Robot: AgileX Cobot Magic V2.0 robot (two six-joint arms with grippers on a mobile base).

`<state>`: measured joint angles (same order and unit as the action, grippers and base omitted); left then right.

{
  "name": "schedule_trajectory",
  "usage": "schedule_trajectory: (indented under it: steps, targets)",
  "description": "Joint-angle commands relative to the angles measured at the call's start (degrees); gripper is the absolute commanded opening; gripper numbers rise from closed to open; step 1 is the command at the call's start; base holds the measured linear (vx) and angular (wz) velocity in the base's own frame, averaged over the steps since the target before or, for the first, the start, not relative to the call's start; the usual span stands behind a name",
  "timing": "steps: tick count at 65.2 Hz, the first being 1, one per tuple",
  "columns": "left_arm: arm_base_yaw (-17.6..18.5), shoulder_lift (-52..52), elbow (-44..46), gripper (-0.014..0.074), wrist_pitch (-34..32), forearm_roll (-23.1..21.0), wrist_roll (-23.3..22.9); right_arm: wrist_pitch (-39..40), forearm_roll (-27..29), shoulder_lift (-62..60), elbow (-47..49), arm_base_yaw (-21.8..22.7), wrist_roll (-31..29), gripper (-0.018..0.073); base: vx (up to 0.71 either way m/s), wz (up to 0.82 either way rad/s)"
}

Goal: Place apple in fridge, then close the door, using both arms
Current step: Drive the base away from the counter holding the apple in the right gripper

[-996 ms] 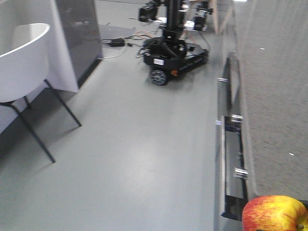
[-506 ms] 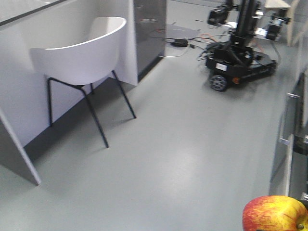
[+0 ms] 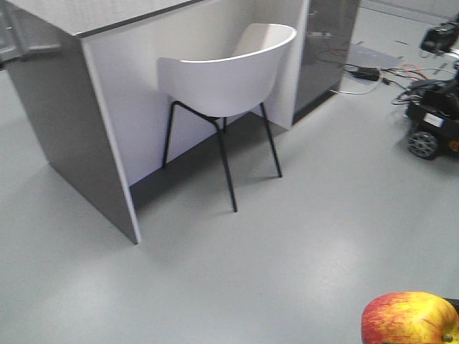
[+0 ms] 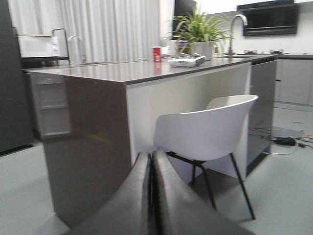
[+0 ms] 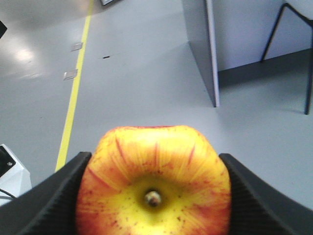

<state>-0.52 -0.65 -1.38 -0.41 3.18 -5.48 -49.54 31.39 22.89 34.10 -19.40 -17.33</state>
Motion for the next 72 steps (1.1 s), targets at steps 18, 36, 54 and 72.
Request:
schedule_trajectory:
  steps: [18, 36, 54, 72]
  targets:
    - [-0.08, -0.88, -1.64, -0.0006, -4.19, -0.61, -0.09, 3.67, 2.1, 0.31, 1.53, -0.13, -0.15, 0.0336, -0.02, 0.45]
    - [-0.08, -0.88, -1.64, -0.0006, -4.19, -0.61, -0.09, 3.67, 2.1, 0.31, 1.53, -0.13, -0.15, 0.0336, -0.01, 0.48]
    - [-0.08, -0.88, -1.64, -0.0006, -4.19, -0.61, -0.09, 3.54, 2.1, 0.31, 1.53, -0.13, -0.15, 0.0336, 0.0, 0.49]
    - [-0.08, -0.88, -1.64, -0.0006, -4.19, -0.61, -0.09, 3.54, 2.1, 0.31, 1.53, -0.13, -0.15, 0.0336, 0.03, 0.45]
